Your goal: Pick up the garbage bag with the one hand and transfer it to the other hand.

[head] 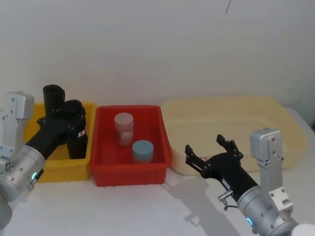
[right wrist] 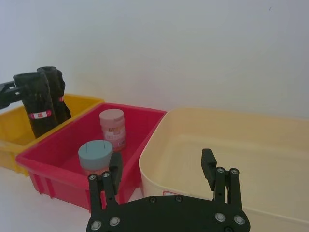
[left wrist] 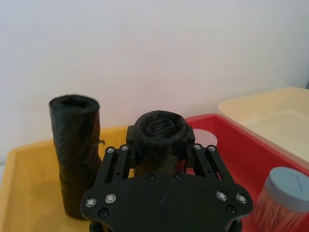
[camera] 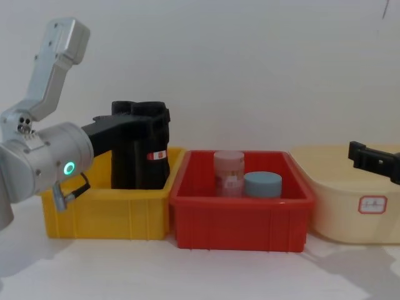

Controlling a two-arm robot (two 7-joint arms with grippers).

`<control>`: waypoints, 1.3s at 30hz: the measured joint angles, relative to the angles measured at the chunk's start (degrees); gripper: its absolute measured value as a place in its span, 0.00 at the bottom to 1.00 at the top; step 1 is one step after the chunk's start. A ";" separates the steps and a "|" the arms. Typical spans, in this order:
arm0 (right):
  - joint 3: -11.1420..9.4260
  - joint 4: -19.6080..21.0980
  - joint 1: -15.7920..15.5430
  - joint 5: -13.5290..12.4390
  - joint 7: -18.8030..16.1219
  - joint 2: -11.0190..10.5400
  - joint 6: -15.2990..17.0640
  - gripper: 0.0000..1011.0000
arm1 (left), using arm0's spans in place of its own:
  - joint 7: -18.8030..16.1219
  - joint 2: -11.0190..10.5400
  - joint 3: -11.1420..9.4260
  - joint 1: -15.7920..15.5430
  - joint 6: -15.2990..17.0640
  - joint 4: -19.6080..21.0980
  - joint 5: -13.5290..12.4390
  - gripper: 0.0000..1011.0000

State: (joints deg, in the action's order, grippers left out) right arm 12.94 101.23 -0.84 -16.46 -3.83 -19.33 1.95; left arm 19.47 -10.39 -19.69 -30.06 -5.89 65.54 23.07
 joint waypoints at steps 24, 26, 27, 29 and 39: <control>0.00 0.00 0.00 0.00 0.00 0.00 0.00 0.99 | 10.33 -0.64 -4.19 -9.99 4.59 0.83 -1.05 0.40; 0.00 0.00 0.00 0.00 0.00 0.00 0.00 0.99 | 11.64 -0.23 -4.72 -11.23 4.61 -0.07 -0.81 0.40; 0.00 0.00 0.00 0.00 0.00 0.00 0.00 0.99 | 12.31 -0.02 -4.92 -11.78 4.61 -0.43 -0.68 0.40; 0.00 0.00 0.00 0.00 0.00 0.00 0.00 0.99 | 13.80 0.48 -5.52 -12.91 4.55 -1.70 -0.36 0.40; 0.00 0.00 0.00 0.00 0.00 0.00 0.00 0.99 | 20.83 5.00 -8.17 -19.19 2.06 -10.65 1.30 0.40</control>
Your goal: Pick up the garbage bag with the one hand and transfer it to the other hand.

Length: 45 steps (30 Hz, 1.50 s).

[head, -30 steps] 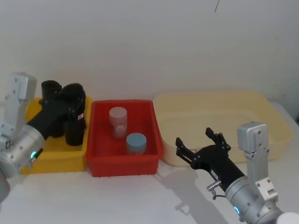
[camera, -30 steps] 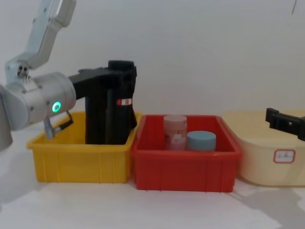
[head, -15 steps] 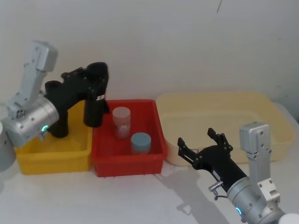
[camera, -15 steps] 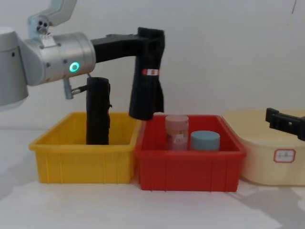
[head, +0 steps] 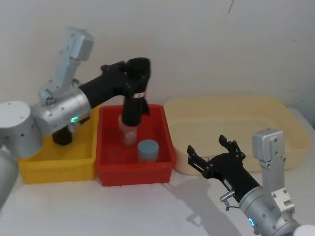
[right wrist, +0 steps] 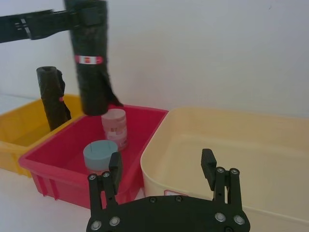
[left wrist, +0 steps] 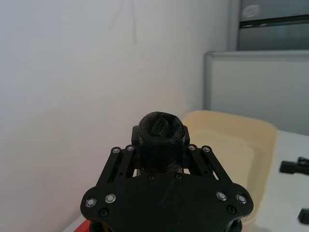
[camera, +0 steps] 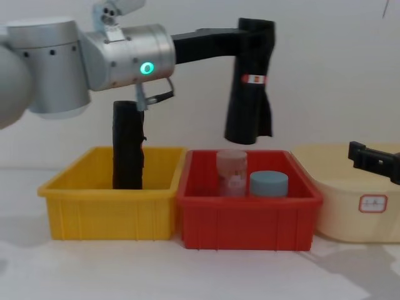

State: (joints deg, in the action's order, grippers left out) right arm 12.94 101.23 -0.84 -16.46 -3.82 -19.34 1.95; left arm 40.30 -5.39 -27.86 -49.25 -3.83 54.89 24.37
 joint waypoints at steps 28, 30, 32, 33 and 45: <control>0.00 0.00 0.00 0.00 0.00 0.00 0.00 0.99 | 12.94 11.61 -1.70 -10.59 -7.29 -21.85 4.15 0.40; 0.00 0.00 0.00 0.00 0.00 0.00 0.00 0.99 | 13.17 11.77 -1.70 -10.50 -7.02 -21.69 4.33 0.40; 0.00 0.00 0.00 0.00 0.00 0.00 0.00 0.99 | 13.45 12.00 -1.72 -10.33 -6.67 -21.40 4.58 0.40; 0.00 0.00 0.00 0.00 0.00 0.00 0.00 0.99 | 13.58 12.11 -1.74 -10.24 -6.50 -21.24 4.70 0.40; 0.06 -0.47 0.64 1.13 0.38 0.42 -0.80 0.99 | 14.27 12.65 -1.83 -9.82 -5.58 -20.55 5.31 0.40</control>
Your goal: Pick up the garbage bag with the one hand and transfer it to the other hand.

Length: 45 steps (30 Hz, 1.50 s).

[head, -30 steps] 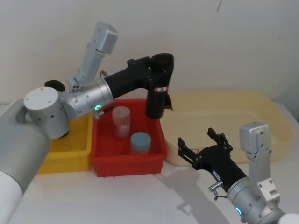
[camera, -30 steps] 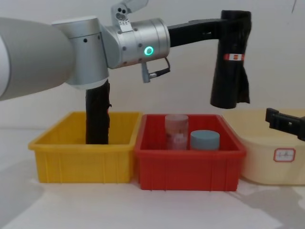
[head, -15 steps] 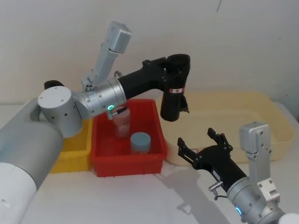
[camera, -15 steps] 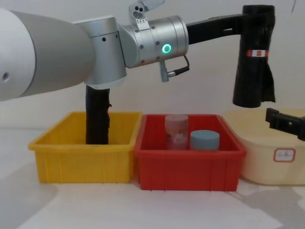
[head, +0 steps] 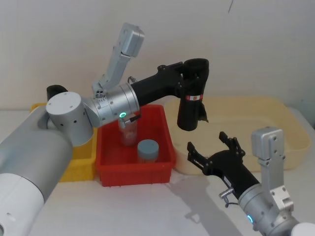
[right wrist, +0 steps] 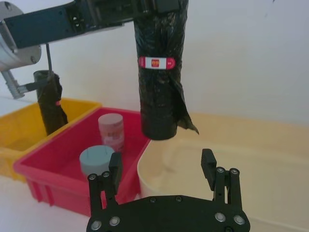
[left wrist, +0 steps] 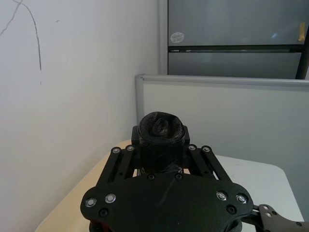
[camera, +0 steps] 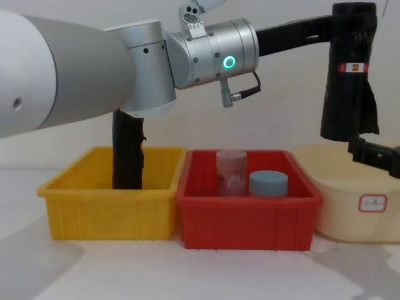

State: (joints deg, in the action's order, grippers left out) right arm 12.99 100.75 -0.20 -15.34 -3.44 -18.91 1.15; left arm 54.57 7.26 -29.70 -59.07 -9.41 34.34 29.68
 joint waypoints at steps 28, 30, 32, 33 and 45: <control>0.96 -6.12 7.48 5.06 2.67 4.27 -1.02 0.99 | 0.38 0.30 -0.05 0.24 0.51 0.40 0.35 0.40; 1.05 -6.45 7.95 5.22 2.67 4.61 -0.87 0.99 | 0.40 0.30 -0.05 0.26 0.53 0.42 0.36 0.40; 1.14 -6.68 8.29 5.30 2.66 4.86 -0.77 0.99 | 0.41 0.32 -0.06 0.26 0.54 0.43 0.37 0.40; 1.18 -6.78 8.44 5.34 2.64 4.99 -0.71 0.99 | 0.41 0.33 -0.05 0.26 0.55 0.43 0.37 0.40; 1.72 -8.72 10.84 6.01 2.23 6.88 -0.02 0.99 | 0.42 0.33 -0.05 0.27 0.56 0.43 0.37 0.40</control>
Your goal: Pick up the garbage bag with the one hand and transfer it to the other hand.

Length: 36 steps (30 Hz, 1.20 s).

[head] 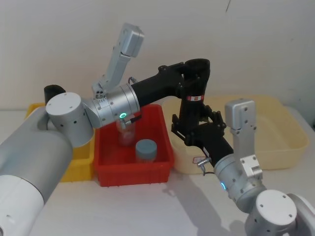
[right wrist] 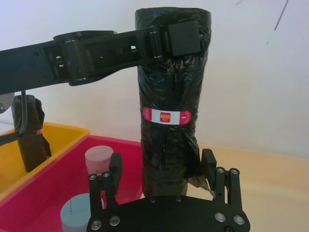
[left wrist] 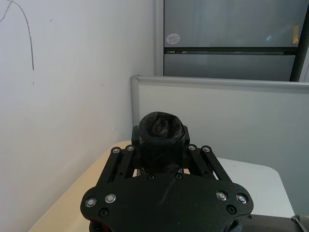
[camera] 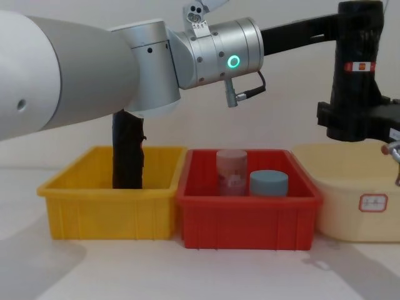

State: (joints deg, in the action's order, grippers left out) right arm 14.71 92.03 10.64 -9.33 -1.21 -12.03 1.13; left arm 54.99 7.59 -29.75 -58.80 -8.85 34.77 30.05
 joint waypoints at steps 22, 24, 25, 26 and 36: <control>0.95 -4.24 4.74 2.64 0.40 2.78 3.77 0.93 | -0.01 0.00 0.00 0.00 -0.01 0.00 -0.01 0.40; 0.96 -4.65 5.07 3.02 0.69 3.01 3.96 0.86 | -0.01 -0.01 0.00 0.00 -0.01 0.00 -0.01 0.40; 0.96 -4.79 5.18 3.12 0.74 3.10 4.00 0.86 | -0.01 -0.01 0.00 0.00 -0.01 0.00 -0.01 0.40; 0.95 -4.90 5.28 3.22 0.84 3.17 4.04 0.82 | -0.01 0.00 0.00 0.00 -0.01 -0.01 -0.01 0.40; 0.44 -6.07 6.21 4.10 1.46 3.98 4.49 0.52 | -0.01 -0.01 0.00 0.00 -0.01 0.00 -0.01 0.40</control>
State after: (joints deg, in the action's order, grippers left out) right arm 15.15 85.96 16.85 -5.23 0.25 -8.05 5.63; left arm 54.97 7.58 -29.75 -58.81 -8.86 34.77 30.04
